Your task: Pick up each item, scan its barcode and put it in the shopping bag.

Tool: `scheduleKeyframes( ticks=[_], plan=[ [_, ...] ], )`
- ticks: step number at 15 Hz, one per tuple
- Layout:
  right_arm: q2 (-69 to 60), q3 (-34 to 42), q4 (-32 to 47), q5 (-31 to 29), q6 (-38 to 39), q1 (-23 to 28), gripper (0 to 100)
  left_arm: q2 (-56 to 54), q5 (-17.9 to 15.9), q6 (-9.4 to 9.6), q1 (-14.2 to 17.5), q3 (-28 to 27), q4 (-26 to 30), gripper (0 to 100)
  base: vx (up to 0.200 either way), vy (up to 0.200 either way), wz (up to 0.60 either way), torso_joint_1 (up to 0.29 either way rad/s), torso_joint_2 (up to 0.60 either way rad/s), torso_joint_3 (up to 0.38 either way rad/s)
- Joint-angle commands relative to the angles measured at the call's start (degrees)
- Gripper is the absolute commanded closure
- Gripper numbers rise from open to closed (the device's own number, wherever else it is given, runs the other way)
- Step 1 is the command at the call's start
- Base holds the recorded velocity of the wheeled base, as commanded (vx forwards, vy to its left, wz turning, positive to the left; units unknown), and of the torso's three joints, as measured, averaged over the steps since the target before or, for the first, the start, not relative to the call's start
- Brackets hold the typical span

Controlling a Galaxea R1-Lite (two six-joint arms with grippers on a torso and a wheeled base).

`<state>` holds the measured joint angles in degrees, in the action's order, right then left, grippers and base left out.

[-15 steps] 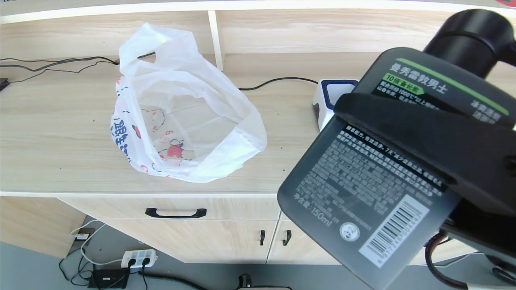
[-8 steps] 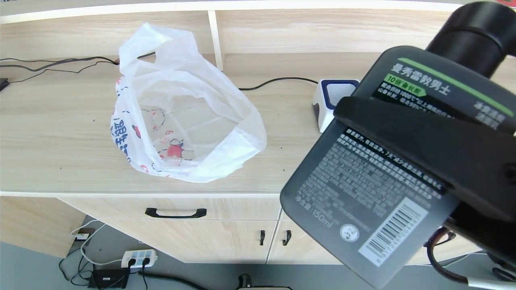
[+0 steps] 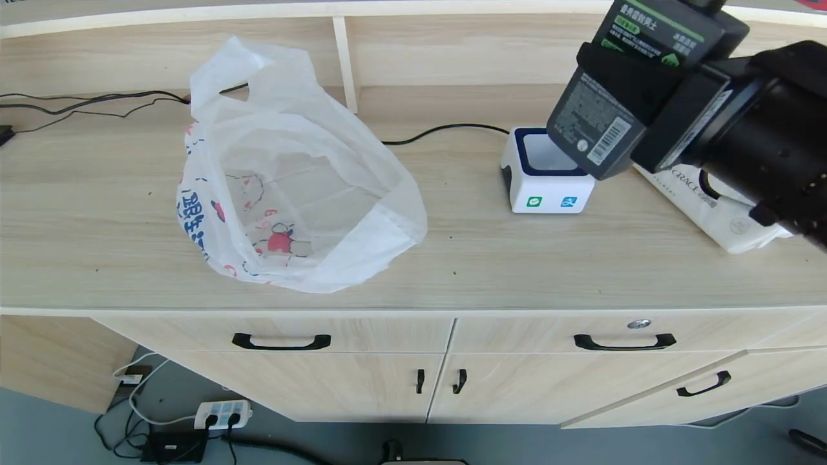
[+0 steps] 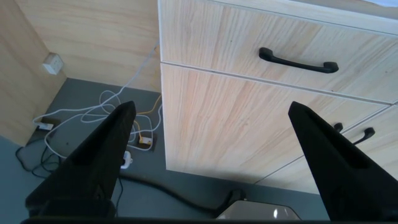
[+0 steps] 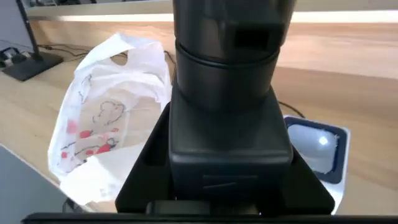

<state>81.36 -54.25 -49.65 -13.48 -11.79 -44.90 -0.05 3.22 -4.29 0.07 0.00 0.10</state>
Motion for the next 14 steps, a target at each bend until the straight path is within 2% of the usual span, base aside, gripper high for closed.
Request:
scheduleKeyframes(
  ticks=[1,3,5,8,10,14],
  plan=[
    [8.38,-7.01,-2.12,3.55,-7.99,2.71,100,0.05,0.03,-0.02,0.01,0.00,-0.01,0,0.000,0.000,0.00,0.000,0.00,0.000],
    [10.05,-6.84,-5.72,14.98,-21.35,9.65,100,0.05,0.03,-0.02,0.01,0.00,-0.01,0,0.000,0.000,0.00,0.000,0.00,0.000],
    [11.63,-6.84,-5.89,25.79,-33.12,15.28,100,0.05,0.03,-0.02,0.01,0.00,-0.01,0,0.000,0.000,0.00,0.000,0.00,0.000],
    [16.90,-9.91,-5.98,33.08,-37.78,20.82,100,0.05,0.03,-0.02,0.01,0.00,-0.01,0,0.000,0.000,0.00,0.000,0.00,0.000],
    [21.03,-12.55,-8.79,38.44,-38.13,25.12,100,0.05,0.03,-0.02,0.01,0.00,-0.01,0,0.000,0.000,0.00,0.000,0.00,0.000],
    [27.98,-24.77,-9.41,45.65,-36.02,30.75,100,0.05,0.03,-0.02,0.01,0.00,-0.01,0,0.000,0.000,0.00,0.000,0.00,0.000]
  ],
)
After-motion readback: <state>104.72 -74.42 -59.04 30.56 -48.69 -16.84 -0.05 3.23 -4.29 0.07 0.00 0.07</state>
